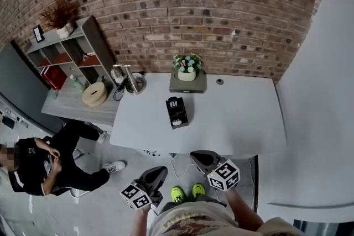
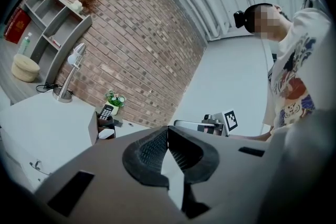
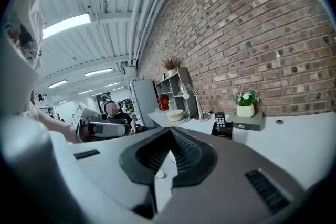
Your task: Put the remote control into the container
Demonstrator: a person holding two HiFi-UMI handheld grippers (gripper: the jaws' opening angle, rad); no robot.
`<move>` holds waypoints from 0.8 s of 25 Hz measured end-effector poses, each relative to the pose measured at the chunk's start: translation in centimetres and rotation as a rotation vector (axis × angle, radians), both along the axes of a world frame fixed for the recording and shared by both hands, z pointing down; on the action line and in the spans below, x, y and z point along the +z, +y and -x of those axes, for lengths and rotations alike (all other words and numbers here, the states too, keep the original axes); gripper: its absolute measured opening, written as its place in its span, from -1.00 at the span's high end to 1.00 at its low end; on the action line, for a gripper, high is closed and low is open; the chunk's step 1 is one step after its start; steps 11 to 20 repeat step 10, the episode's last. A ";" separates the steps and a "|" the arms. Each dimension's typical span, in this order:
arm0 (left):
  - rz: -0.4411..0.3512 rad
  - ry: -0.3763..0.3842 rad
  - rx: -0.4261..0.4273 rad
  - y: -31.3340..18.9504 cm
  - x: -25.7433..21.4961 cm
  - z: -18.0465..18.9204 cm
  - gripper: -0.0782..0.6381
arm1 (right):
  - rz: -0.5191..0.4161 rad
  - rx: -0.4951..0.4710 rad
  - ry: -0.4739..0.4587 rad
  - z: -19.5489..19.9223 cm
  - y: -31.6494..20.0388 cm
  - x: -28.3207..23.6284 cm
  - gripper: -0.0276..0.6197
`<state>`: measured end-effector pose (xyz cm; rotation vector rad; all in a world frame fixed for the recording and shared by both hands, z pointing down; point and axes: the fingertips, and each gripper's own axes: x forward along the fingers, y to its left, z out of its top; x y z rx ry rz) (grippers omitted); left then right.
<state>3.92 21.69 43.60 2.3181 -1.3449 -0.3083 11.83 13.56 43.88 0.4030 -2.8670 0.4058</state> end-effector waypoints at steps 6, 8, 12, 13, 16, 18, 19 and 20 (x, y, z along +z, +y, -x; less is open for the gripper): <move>-0.030 -0.016 0.046 -0.3 -0.6 1.2 0.76 | -0.037 0.016 0.019 1.4 0.4 -0.8 0.88; -0.034 -0.016 0.059 -0.3 -0.6 1.6 0.76 | -0.041 0.021 0.024 1.8 0.6 -0.9 0.88; -0.038 -0.015 0.068 -0.3 -0.7 2.0 0.76 | -0.043 0.024 0.030 2.2 0.9 -1.0 0.88; -0.038 -0.015 0.068 -0.3 -0.7 2.0 0.76 | -0.043 0.024 0.030 2.2 0.9 -1.0 0.88; -0.038 -0.015 0.068 -0.3 -0.7 2.0 0.76 | -0.043 0.024 0.030 2.2 0.9 -1.0 0.88; -0.038 -0.015 0.068 -0.3 -0.7 2.0 0.76 | -0.043 0.024 0.030 2.2 0.9 -1.0 0.88; -0.038 -0.015 0.068 -0.3 -0.7 2.0 0.76 | -0.043 0.024 0.030 2.2 0.9 -1.0 0.88; -0.038 -0.015 0.068 -0.3 -0.7 2.0 0.76 | -0.043 0.024 0.030 2.2 0.9 -1.0 0.88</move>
